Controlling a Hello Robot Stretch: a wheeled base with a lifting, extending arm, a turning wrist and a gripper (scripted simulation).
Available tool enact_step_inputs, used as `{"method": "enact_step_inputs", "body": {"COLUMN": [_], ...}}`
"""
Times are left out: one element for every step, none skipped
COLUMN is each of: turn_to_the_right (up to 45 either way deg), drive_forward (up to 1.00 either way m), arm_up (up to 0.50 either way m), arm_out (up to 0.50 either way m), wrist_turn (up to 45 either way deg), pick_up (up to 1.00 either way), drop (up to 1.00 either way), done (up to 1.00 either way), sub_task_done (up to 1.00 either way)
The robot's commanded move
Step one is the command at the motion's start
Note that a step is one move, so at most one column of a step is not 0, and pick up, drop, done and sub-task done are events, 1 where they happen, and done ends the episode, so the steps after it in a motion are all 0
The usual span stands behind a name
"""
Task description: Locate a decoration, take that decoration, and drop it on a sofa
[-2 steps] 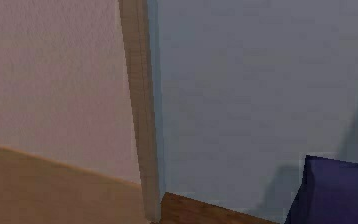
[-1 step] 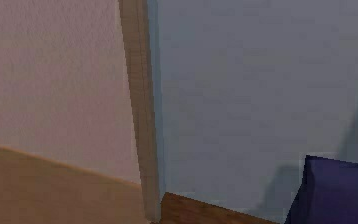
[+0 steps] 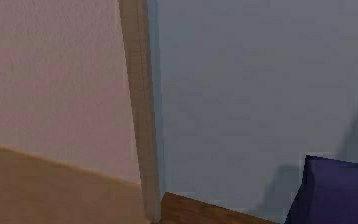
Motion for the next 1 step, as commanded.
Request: {"method": "enact_step_inputs", "body": {"turn_to_the_right": [0.0], "drive_forward": [0.0], "arm_up": [0.1], "arm_out": [0.0], "wrist_turn": [0.0], "pick_up": [0.0], "drop": [0.0], "done": [0.0], "sub_task_done": [0.0]}}
